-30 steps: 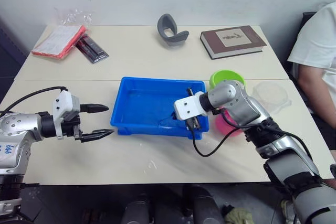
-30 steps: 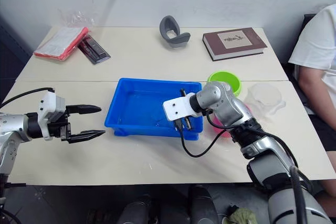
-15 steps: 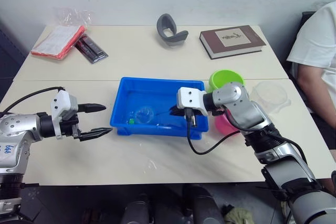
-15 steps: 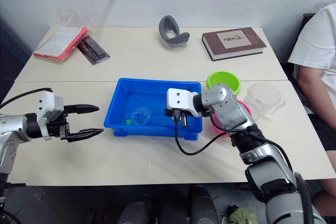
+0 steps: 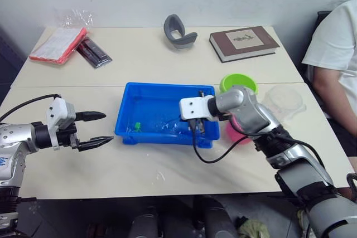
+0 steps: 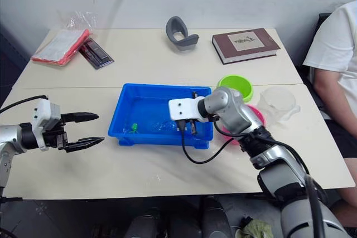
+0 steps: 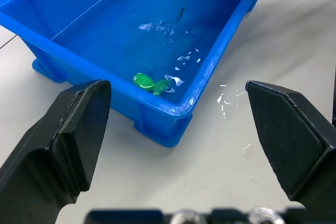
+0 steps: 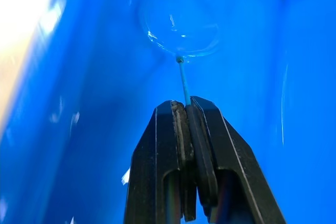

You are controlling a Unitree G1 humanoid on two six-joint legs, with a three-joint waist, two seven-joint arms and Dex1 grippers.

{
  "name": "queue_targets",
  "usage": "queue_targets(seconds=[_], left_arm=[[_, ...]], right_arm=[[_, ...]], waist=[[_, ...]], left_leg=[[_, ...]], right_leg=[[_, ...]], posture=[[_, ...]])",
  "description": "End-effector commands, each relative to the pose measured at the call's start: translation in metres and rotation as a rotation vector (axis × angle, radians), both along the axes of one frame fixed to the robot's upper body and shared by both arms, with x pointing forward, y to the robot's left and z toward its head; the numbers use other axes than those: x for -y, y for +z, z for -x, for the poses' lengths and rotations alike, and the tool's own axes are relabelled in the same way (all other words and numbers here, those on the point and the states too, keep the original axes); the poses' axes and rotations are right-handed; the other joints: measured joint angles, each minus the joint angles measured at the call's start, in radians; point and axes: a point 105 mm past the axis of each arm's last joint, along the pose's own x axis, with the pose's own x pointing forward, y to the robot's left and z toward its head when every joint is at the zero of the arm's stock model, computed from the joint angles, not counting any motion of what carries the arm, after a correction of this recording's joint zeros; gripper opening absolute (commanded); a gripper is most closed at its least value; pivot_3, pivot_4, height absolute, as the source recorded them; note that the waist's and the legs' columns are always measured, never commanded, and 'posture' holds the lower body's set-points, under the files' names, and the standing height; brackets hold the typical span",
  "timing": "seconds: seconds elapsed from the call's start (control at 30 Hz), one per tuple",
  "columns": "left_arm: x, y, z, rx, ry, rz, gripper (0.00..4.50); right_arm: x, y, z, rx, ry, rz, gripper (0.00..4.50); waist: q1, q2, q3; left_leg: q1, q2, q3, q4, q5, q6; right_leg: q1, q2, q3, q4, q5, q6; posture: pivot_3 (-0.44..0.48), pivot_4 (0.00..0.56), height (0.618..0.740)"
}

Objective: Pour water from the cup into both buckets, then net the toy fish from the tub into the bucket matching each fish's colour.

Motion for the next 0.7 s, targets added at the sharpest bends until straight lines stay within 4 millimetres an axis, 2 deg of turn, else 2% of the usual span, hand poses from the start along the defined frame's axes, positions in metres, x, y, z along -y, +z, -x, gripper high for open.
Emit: queue_targets(seconds=[0.03, 0.2, 0.3, 0.47, 0.53, 0.7], left_arm=[[-0.004, 0.01, 0.002, 0.045, 0.013, -0.012, 4.41], [-0.004, 0.01, 0.002, 0.044, 0.02, -0.011, 4.41], [-0.001, 0.012, 0.002, 0.056, 0.013, 0.007, 4.41], [0.005, 0.023, -0.002, 0.103, 0.005, 0.049, 4.41], [0.007, 0.03, -0.004, 0.125, 0.004, 0.063, 4.41], [0.019, 0.04, -0.008, 0.153, -0.03, 0.099, 4.41]], right_arm=[[-0.012, 0.01, 0.001, 0.009, 0.014, -0.046, 0.0], [-0.025, 0.014, 0.006, -0.073, -0.001, -0.204, 0.0], [-0.018, 0.022, 0.009, -0.064, -0.017, -0.285, 0.0], [0.016, 0.04, 0.01, -0.021, -0.073, -0.436, 0.0], [0.033, 0.044, 0.018, -0.032, -0.062, -0.489, 0.0], [0.074, 0.043, 0.03, -0.03, -0.111, -0.509, 0.0]], waist=[[-0.001, 0.0, 0.0], [-0.002, 0.0, 0.0], [0.0, 0.0, 0.0], [0.003, 0.0, 0.0], [0.006, 0.0, 0.0], [0.018, 0.0, 0.0]], left_leg=[[0.0, 0.0, 0.0, 0.0, 0.0, 0.0], [0.0, 0.0, 0.0, 0.0, 0.0, 0.0], [0.0, 0.0, -0.001, 0.0, 0.0, 0.0], [-0.001, -0.001, -0.001, 0.0, 0.0, 0.0], [-0.001, -0.001, -0.002, 0.0, 0.0, 0.0], [0.0, -0.001, -0.001, -0.001, 0.0, 0.0]], right_leg=[[0.0, 0.0, 0.0, 0.0, 0.0, 0.0], [0.0, 0.0, 0.0, 0.0, 0.0, 0.0], [0.0, -0.001, 0.0, 0.0, 0.0, 0.0], [0.0, -0.001, -0.002, 0.0, 0.0, 0.0], [0.0, -0.001, -0.002, -0.001, 0.0, 0.0], [0.001, 0.0, -0.002, -0.001, 0.0, 0.0]], posture=[[0.0, 0.15, 0.74], [0.0, 0.15, 0.74], [0.0, 0.15, 0.74], [0.0, 0.15, 0.74], [0.0, 0.15, 0.74], [0.0, 0.15, 0.74]])
